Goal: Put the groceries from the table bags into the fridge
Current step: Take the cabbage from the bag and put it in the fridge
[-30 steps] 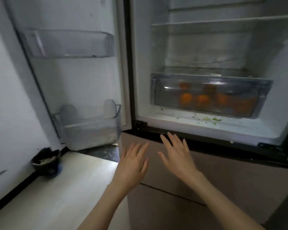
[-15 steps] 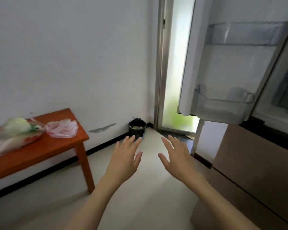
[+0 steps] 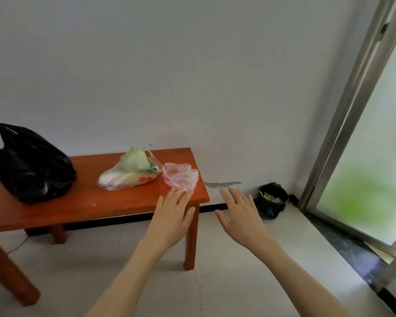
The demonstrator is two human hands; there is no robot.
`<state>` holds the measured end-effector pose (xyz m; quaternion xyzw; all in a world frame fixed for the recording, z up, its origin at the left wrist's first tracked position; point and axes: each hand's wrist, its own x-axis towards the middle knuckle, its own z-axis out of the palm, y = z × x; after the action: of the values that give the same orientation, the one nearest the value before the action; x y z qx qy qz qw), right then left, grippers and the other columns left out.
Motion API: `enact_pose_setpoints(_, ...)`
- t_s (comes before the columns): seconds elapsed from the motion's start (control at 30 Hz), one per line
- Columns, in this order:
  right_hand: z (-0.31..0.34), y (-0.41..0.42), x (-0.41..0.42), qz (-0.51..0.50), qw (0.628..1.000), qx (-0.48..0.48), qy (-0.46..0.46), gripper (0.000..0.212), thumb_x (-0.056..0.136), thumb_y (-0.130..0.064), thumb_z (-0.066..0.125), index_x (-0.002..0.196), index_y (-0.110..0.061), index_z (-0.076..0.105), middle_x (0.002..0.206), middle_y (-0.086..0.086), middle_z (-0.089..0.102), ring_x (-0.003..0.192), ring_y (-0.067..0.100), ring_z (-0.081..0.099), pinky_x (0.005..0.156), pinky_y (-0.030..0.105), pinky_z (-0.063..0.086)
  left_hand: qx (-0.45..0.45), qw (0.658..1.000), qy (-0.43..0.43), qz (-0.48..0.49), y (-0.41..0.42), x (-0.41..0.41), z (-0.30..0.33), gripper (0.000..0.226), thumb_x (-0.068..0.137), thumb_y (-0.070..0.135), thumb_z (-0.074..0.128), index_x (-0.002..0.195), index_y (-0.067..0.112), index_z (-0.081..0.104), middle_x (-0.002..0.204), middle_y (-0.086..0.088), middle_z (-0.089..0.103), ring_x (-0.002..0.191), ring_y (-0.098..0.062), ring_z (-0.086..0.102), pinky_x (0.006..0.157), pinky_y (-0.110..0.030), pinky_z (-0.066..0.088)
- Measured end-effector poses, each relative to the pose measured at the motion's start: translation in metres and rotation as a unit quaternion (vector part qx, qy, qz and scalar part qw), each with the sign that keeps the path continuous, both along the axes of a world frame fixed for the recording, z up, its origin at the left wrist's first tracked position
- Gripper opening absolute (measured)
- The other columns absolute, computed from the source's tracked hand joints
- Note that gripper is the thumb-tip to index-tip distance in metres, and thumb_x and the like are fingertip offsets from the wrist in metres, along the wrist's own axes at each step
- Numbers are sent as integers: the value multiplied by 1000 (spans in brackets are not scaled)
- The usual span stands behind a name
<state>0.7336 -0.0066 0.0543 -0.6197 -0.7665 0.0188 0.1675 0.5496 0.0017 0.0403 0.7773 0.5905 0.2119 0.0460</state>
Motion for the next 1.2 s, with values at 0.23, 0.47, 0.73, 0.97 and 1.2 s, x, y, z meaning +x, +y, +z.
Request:
enact_pose_setpoints(0.23, 1, 104, -55, 75, 997, 3, -2, 57, 96, -41, 37, 146, -20, 20, 153, 3, 25, 142, 21, 19, 118, 40, 12, -14, 995, 4, 96, 71, -68, 3, 51, 99, 41, 28, 147, 26, 20, 156, 4, 15, 144, -12, 5, 118, -41, 10)
enact_pose_setpoints(0.47, -23, 188, -95, 103, 994, -24, 16, 56, 95, -41, 40, 144, -19, 26, 150, 3, 31, 140, 22, 25, 114, 36, 19, -49, 992, 3, 120, 137, -110, -24, 50, 98, 40, 30, 145, 25, 24, 155, 1, 19, 144, -15, 9, 117, -41, 12)
enact_pose_setpoints(0.73, -59, 298, -157, 89, 991, -86, 48, 58, 97, -41, 38, 148, -21, 20, 156, 3, 21, 145, 21, 13, 117, 38, 10, -74, 991, -6, 109, 242, -183, -64, 49, 97, 40, 33, 144, 24, 28, 153, 4, 23, 143, -13, 16, 116, -36, 18)
enact_pose_setpoints(0.97, -77, 399, -217, 72, 989, -103, 72, 54, 95, -44, 38, 145, -29, 24, 150, 2, 32, 140, 22, 26, 115, 45, 23, -84, 991, 0, 101, 350, -254, -59, 45, 98, 33, 35, 141, 23, 33, 150, -1, 31, 139, -17, 25, 115, -43, 21)
enact_pose_setpoints(1.2, -96, 466, -238, 45, 983, -169, 60, 57, 97, -44, 35, 148, -28, 16, 155, 5, 22, 144, 23, 18, 116, 42, 17, -134, 989, -6, 65, 424, -267, -79, 45, 99, 36, 31, 142, 25, 30, 152, 1, 26, 141, -15, 21, 113, -33, 22)
